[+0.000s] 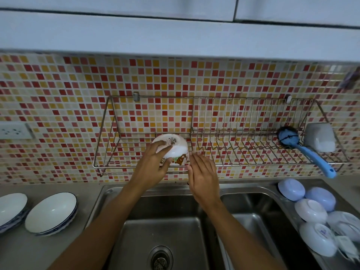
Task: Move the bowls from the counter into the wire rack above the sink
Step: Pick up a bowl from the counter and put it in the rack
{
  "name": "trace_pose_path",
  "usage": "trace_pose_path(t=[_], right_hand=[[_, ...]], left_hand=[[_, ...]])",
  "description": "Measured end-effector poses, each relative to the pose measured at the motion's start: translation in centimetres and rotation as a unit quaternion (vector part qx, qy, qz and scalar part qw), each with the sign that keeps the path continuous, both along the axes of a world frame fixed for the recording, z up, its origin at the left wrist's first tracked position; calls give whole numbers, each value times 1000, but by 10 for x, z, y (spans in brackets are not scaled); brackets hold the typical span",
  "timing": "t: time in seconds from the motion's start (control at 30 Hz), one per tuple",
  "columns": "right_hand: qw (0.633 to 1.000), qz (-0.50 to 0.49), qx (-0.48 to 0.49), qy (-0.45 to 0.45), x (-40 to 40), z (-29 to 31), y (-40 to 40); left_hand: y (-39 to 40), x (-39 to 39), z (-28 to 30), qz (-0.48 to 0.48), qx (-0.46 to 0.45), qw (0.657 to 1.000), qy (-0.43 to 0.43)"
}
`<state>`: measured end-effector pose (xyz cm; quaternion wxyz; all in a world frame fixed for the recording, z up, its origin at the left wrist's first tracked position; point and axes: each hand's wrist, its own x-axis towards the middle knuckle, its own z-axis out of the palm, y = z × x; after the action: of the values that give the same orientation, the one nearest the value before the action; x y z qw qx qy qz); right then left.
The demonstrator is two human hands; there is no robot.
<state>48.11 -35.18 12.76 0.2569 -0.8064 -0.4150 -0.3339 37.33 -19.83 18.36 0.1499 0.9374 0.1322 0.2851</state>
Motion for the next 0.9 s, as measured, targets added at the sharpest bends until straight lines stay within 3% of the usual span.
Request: trace_pose_path(t=[0.2,0.3,0.5,0.6,0.7,0.8,0.9], right_hand=[[1000,20,20,-8,-1,-5,-3],[999,11,21,23,-4,-5,-2],[994,-23,15,107,-30,-9,1],[985,-5,26,168,-64,-31,2],[971,73,-36,224,-115,-75,18],[943,134,-80,295,-177,-109,49],[899,217,-144,353,-248,-120,92]], left_hand=[[1,-3,-1,1,38,996,79],[1,-2,0,-1,36,995,96],[-6,-25,-19,27,128,984,118],[-9,-65,-43,39,89,989,112],[6,-136,-78,74,-6,990,119],[37,-226,-117,188,-65,974,105],[66,-320,-147,357,-155,921,27]])
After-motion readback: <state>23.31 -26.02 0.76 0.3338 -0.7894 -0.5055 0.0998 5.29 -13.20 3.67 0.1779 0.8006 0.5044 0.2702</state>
